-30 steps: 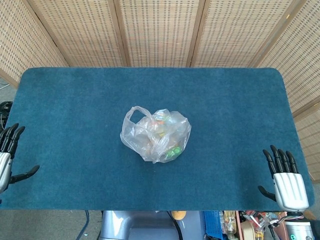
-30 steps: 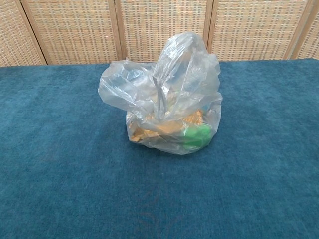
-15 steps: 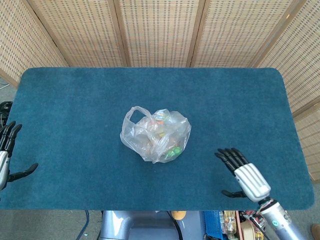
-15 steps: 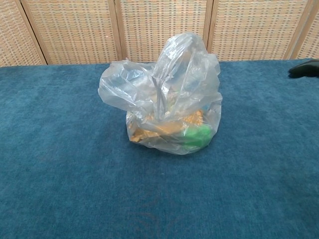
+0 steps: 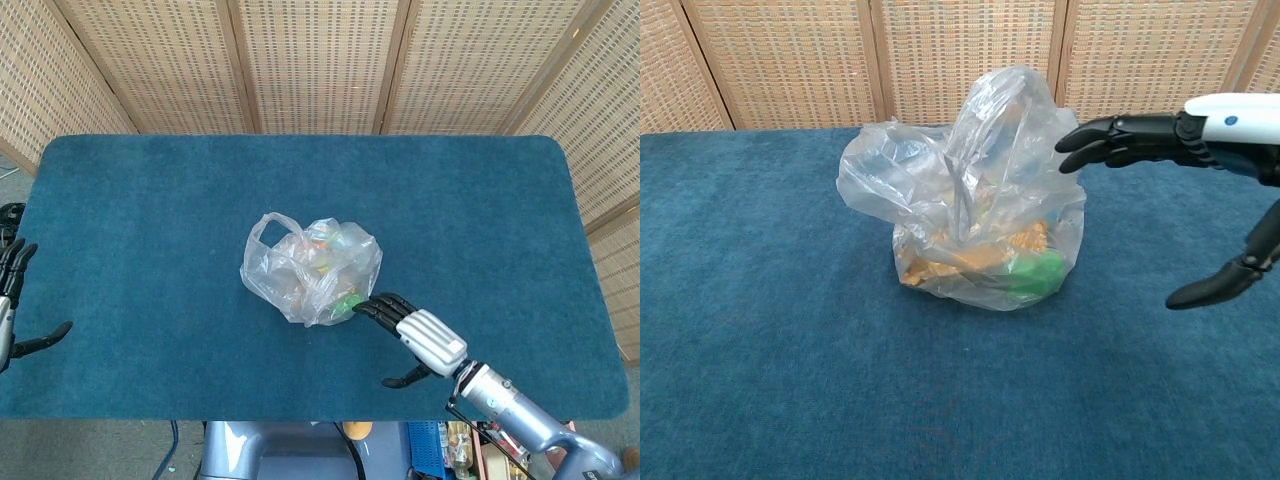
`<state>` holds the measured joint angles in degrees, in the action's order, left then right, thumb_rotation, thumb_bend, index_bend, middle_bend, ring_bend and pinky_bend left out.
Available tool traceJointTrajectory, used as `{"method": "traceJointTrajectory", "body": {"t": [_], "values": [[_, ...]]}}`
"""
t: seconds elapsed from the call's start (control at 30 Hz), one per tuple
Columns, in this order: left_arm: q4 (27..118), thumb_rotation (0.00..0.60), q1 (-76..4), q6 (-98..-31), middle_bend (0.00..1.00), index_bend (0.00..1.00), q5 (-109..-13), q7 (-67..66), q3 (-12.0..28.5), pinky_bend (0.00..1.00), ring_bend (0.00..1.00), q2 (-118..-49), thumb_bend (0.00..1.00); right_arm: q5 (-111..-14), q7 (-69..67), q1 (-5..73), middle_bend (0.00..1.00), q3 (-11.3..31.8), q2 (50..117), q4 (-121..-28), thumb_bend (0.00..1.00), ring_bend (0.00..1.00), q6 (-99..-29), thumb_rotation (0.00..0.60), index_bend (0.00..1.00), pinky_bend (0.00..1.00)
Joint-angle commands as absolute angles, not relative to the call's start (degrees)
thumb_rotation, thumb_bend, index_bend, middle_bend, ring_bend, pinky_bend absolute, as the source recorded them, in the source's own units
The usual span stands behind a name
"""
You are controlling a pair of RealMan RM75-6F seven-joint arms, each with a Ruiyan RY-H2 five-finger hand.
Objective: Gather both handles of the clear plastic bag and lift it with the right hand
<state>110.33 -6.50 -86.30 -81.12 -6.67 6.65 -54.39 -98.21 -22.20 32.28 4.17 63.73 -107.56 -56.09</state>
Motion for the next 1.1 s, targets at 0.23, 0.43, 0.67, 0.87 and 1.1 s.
{"method": "traceJointTrajectory", "body": {"t": [0.23,0.43,0.67,0.87,1.1], "values": [[110.1,0.600,-6.7,-85.9,0.00,0.00,-80.5,-5.8,6.9,0.00,0.00,-54.2,0.18,-93.3,-21.5,36.1,0.14,6.4,66.6,-107.9,0.00,0.00,-52.3,0.600,0.09,0.00],[110.0,0.600,-6.9,-85.6,0.00,0.00,-80.4,-5.6,7.0,0.00,0.00,-54.1,0.18,-88.8,-23.5,38.8,0.15,8.2,67.9,-109.2,0.00,0.00,-49.0,0.600,0.09,0.03],[109.7,0.600,-7.0,-85.4,0.00,0.00,-79.8,-4.9,7.2,0.00,0.00,-54.0,0.18,-81.4,-30.6,42.2,0.18,12.2,68.8,-112.6,0.00,0.04,-45.3,0.600,0.11,0.05],[109.5,0.600,-7.2,-84.9,0.00,0.00,-79.4,-4.1,7.4,0.00,0.00,-53.8,0.18,-73.0,-38.5,45.9,0.19,15.8,69.3,-113.2,0.00,0.05,-38.8,0.600,0.12,0.06],[109.2,0.600,-7.3,-84.5,0.00,0.00,-79.1,-2.9,7.4,0.00,0.00,-53.4,0.18,-66.8,-42.1,48.8,0.19,18.0,70.3,-111.1,0.00,0.04,-34.2,0.600,0.11,0.06]]}}
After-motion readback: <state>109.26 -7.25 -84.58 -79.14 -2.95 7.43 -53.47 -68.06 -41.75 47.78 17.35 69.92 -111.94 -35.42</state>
